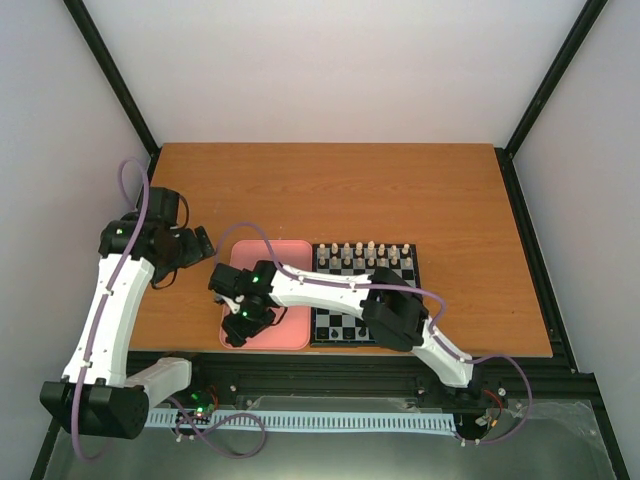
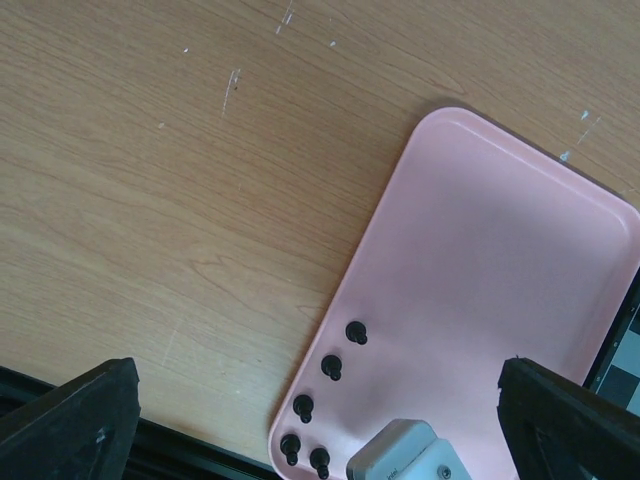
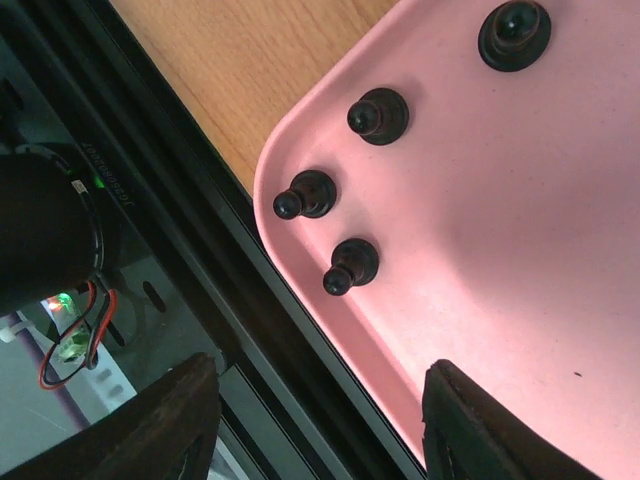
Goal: Set up the chess pieces on the board
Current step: Pick up the chess piece from the storage box, then place the chess piece on the chessboard.
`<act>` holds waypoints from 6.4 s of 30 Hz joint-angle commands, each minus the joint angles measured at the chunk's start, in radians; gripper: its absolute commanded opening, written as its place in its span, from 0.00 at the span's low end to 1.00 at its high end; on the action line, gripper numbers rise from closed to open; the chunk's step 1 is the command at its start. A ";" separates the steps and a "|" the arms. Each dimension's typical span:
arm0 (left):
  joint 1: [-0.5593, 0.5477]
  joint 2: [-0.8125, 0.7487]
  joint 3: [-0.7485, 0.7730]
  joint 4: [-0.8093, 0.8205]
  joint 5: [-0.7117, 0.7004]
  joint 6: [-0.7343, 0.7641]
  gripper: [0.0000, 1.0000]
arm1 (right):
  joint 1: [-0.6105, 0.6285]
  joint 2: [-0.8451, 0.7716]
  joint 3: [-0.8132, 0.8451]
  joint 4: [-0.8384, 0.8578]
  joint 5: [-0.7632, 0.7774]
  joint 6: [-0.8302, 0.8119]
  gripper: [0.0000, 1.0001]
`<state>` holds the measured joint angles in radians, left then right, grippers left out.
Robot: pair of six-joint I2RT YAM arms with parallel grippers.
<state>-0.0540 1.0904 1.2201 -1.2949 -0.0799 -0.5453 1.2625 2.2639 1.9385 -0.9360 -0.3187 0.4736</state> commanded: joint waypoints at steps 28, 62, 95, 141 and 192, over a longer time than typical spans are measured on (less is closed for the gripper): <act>0.004 0.048 -0.002 0.016 -0.047 0.016 1.00 | -0.029 0.168 0.136 -0.025 -0.040 -0.004 0.12; 0.004 0.077 0.006 0.032 -0.044 0.027 1.00 | -0.441 -0.713 -0.858 -0.016 0.254 0.054 0.03; 0.005 0.106 -0.018 0.055 -0.031 -0.005 1.00 | -0.489 -0.711 -1.021 0.029 0.203 0.020 0.04; 0.004 0.045 -0.063 0.058 -0.012 -0.021 1.00 | -0.489 -0.802 -0.935 -0.069 0.256 0.005 0.33; 0.005 0.061 -0.108 0.089 -0.009 -0.030 1.00 | -0.489 -0.684 -0.994 0.046 0.167 -0.018 0.43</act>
<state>-0.0540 1.1625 1.1118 -1.2259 -0.0990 -0.5518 0.7784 1.6054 0.9604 -0.9009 -0.1383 0.4526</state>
